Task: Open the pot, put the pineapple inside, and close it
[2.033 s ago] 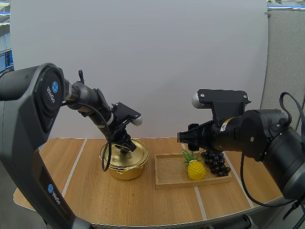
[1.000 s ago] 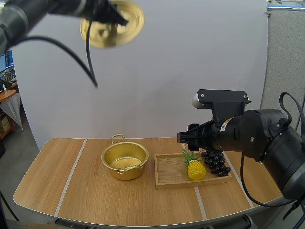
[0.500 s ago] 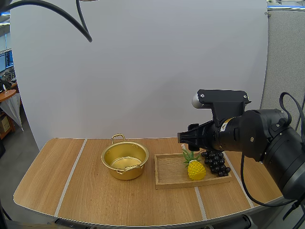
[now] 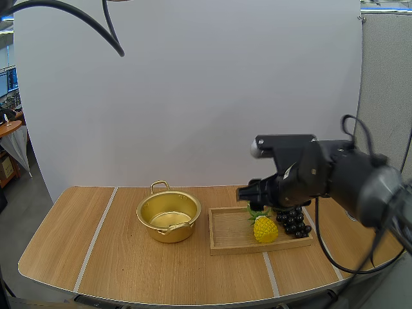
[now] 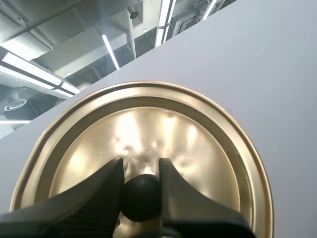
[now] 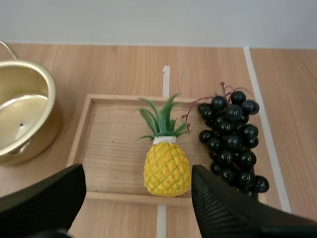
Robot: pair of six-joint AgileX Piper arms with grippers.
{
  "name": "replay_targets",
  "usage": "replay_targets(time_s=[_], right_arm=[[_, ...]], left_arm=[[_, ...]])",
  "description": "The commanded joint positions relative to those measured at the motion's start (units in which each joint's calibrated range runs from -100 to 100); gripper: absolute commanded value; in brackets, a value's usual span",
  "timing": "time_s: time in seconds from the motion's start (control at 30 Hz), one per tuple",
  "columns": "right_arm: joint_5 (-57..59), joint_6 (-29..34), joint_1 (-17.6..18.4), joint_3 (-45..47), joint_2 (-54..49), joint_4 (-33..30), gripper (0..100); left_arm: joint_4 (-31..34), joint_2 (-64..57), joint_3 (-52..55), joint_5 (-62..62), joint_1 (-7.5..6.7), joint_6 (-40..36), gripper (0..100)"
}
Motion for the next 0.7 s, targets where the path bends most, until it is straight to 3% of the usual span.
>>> replay_targets(time_s=[0.0,0.3,0.67], right_arm=[[-0.7,-0.2,0.0,-1.7,5.9,-2.2,100],[5.8,-0.7,0.0,-11.2,16.4,-2.6,100],[7.0,-2.4,-0.2,-12.6,23.2,-3.2,100]], left_arm=[[-0.1,0.0,-0.4,-2.1,-0.11,-0.6,0],[-0.1,0.0,-0.4,-2.1,-0.11,-0.6,0],[-0.1,0.0,-0.4,-2.1,-0.11,-0.6,0]])
